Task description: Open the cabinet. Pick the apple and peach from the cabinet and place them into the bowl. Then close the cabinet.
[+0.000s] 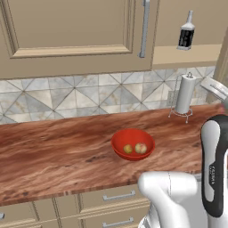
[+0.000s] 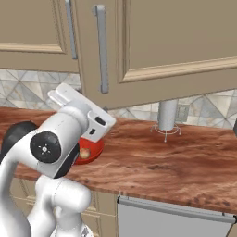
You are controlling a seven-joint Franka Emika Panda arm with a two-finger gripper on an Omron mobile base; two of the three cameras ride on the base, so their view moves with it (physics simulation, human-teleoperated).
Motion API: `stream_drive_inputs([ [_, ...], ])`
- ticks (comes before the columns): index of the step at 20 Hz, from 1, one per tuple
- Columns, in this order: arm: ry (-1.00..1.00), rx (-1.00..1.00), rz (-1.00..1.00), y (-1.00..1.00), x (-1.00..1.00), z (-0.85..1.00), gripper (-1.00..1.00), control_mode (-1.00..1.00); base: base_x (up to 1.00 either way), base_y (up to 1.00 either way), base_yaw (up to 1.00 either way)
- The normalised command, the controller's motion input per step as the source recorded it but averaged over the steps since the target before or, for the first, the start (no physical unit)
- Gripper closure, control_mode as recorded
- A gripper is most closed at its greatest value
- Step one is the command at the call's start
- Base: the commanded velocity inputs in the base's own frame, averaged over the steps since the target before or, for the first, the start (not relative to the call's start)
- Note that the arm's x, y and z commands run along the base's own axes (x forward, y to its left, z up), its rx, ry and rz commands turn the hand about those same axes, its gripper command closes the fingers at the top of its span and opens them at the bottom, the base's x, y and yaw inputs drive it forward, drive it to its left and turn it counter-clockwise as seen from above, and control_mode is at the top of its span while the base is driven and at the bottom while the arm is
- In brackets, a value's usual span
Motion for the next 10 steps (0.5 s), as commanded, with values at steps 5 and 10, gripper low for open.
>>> stream_drive_inputs([
  [5, -0.04, 0.29, 0.21, -0.25, 1.0, 0.0, -1.0, -1.0, 0.0, 0.0, 0.0],
  [10, -0.05, 0.29, 0.3, -0.49, 0.87, 0.0, -1.0, -1.0, 0.0, 0.0, 0.0],
])
